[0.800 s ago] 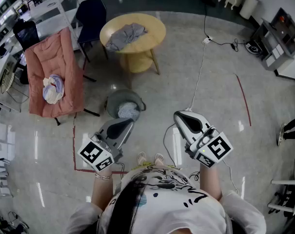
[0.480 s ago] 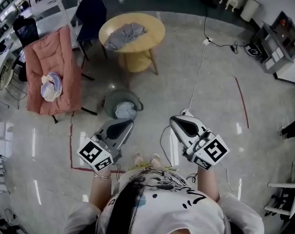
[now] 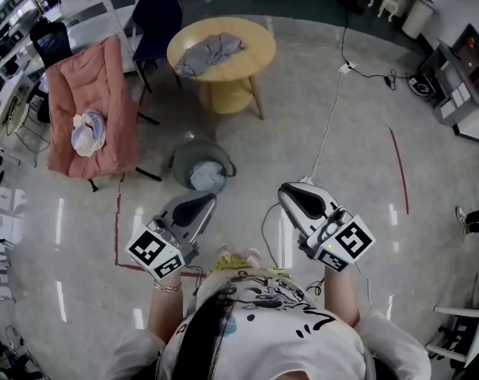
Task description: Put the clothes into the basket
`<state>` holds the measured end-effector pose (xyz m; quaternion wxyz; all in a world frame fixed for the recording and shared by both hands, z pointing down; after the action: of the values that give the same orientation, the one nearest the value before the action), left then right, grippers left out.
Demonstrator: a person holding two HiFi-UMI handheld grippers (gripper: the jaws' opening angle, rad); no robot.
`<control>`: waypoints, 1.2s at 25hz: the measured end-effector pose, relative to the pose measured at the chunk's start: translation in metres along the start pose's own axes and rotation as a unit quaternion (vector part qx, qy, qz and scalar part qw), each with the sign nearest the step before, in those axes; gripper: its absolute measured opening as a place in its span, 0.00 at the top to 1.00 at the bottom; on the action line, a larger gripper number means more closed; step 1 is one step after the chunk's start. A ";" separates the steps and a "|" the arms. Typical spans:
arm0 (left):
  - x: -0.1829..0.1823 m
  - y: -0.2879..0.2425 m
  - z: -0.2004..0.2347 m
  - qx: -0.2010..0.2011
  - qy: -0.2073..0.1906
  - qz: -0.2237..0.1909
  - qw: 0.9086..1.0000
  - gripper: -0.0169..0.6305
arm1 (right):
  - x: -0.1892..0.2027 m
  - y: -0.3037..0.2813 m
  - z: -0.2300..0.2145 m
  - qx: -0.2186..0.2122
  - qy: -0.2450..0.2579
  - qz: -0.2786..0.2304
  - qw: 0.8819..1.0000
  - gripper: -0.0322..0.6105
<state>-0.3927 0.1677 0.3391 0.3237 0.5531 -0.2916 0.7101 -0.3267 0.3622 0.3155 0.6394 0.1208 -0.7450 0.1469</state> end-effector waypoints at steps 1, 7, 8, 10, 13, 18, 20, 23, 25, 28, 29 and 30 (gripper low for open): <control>0.002 -0.001 -0.001 -0.001 0.000 -0.001 1.000 0.95 | 0.001 0.002 -0.002 0.002 -0.006 -0.004 1.000 0.90; 0.010 -0.008 -0.010 -0.003 0.001 0.001 1.000 0.95 | 0.009 0.014 -0.005 0.000 -0.011 -0.006 1.000 0.90; 0.012 -0.010 -0.012 -0.001 0.002 0.003 1.000 0.95 | 0.010 0.015 -0.006 0.001 -0.012 -0.007 1.000 0.90; 0.014 -0.014 -0.013 0.003 0.004 0.008 1.000 0.95 | 0.011 0.016 -0.011 0.003 -0.014 -0.007 1.000 0.90; 0.014 -0.021 -0.009 0.001 0.008 0.010 1.000 0.95 | 0.014 0.014 -0.019 -0.002 -0.020 -0.001 1.000 0.90; 0.016 -0.037 0.014 -0.002 0.016 0.018 1.000 0.95 | 0.018 -0.004 -0.045 0.006 -0.036 0.001 0.999 0.90; 0.017 -0.045 0.031 -0.003 0.019 0.020 1.000 0.95 | 0.017 -0.017 -0.058 0.006 -0.039 -0.001 0.999 0.90; 0.009 -0.060 0.060 -0.004 0.021 0.020 1.000 0.95 | 0.015 -0.039 -0.078 0.006 -0.034 0.008 0.999 0.90; 0.000 -0.072 0.078 -0.001 0.017 0.017 1.000 0.95 | 0.009 -0.052 -0.094 0.011 -0.028 0.009 0.999 0.90; -0.013 -0.091 0.104 0.010 0.008 0.013 1.000 0.95 | -0.002 -0.073 -0.119 0.020 -0.020 0.004 1.000 0.90; -0.016 -0.096 0.112 0.012 0.007 0.012 1.000 0.95 | -0.004 -0.080 -0.125 0.022 -0.018 0.004 1.000 0.90; -0.019 -0.100 0.120 0.014 0.006 0.012 1.000 0.95 | -0.007 -0.086 -0.131 0.023 -0.017 0.003 1.000 0.90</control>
<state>-0.2389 0.1344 0.3521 0.3090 0.5502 -0.2861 0.7211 -0.1741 0.3310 0.3323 0.6234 0.1352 -0.7524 0.1641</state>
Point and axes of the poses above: the fingertips, and each gripper's own axes: y backward along the fingers, z to its left, x out of its underside, the point moved 5 cm from there along y, backward along the fingers, and after that the axes turned 1 degree about x, right-handed, at the moved point
